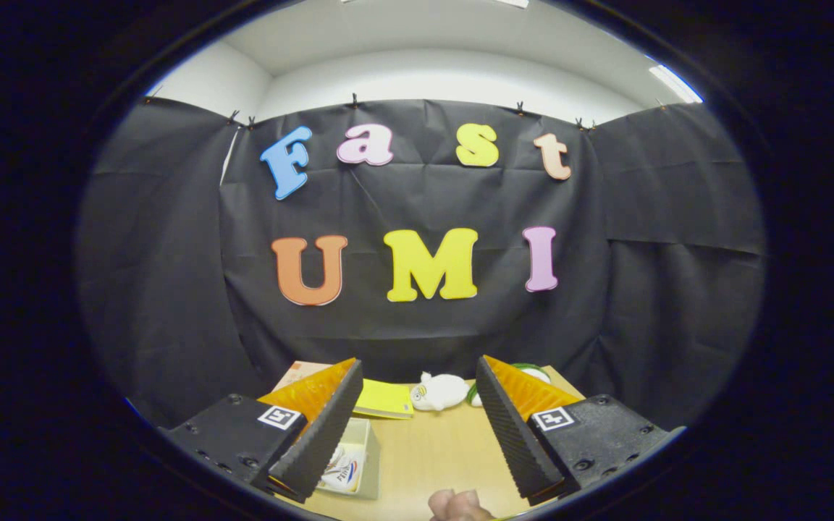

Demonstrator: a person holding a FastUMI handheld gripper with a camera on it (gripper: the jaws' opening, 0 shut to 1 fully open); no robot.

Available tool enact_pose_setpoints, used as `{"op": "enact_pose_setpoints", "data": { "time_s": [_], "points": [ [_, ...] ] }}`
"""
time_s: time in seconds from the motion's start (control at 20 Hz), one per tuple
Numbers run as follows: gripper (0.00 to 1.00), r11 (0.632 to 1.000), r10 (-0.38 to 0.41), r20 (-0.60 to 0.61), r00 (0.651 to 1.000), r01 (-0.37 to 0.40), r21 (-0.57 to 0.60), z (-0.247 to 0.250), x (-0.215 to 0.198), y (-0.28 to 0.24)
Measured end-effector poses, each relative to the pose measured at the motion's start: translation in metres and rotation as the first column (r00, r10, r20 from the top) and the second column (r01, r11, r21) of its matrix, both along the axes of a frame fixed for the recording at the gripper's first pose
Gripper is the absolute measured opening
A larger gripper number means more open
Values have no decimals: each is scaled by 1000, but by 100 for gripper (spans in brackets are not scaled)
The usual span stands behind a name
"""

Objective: Open the storage box then place both shoes into the box .Put the left shoe in first, then the right shoe, with the right side of both shoes facing outward in a uniform manner.

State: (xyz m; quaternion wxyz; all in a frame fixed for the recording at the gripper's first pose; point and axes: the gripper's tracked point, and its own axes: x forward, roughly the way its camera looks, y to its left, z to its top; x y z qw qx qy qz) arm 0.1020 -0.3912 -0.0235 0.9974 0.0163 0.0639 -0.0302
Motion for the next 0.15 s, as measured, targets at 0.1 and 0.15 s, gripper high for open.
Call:
{"op": "enact_pose_setpoints", "data": {
  "time_s": [0.1, 0.15],
  "points": [
    [100, 1000, 19, 9, 1000, -19, 17, 3, -1, 6],
    [100, 999, 24, 9, 1000, -24, 22, 5, 0, 9]
  ]
}}
